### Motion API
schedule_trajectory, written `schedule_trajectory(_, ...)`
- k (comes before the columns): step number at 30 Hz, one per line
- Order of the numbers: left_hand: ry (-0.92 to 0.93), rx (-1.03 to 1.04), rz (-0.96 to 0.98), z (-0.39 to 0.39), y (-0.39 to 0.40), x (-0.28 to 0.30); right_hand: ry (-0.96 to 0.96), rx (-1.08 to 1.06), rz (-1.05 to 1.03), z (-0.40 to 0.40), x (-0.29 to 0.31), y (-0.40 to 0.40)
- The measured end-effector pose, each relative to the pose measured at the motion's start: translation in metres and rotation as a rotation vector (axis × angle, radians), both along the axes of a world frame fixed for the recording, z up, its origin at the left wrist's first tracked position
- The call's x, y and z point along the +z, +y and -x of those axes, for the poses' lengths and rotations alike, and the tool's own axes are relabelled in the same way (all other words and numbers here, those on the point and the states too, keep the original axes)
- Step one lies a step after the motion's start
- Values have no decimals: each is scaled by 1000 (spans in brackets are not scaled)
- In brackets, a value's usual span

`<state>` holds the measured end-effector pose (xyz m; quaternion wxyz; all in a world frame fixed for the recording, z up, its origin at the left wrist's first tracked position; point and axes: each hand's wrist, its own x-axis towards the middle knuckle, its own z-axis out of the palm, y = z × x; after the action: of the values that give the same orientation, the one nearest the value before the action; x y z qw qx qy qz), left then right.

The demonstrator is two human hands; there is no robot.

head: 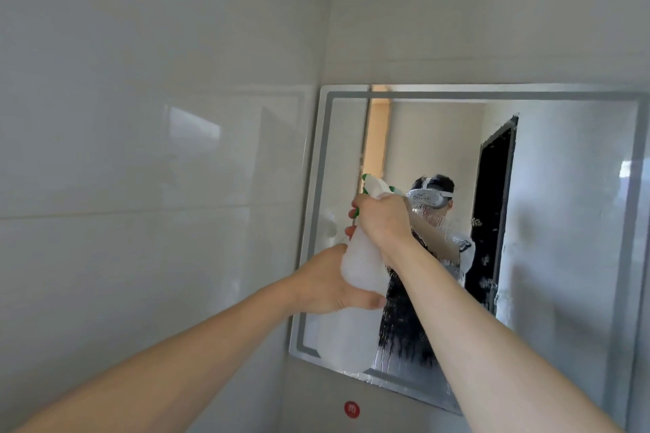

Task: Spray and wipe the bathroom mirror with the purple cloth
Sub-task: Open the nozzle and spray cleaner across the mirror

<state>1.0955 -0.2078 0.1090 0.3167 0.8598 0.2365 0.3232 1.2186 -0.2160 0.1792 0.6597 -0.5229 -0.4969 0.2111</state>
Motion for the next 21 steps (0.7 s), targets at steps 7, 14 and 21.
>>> schedule_trajectory(7,-11,-48,-16,-8,-10,2,-74,-98,-9,-1,6,-13)
schedule_trajectory(14,-18,-39,-54,-11,-11,23,-22,-54,-62,-8,27,-23)
schedule_trajectory(21,-38,-23,-91,-11,-14,39,-55,-41,-75,-4,47,-28)
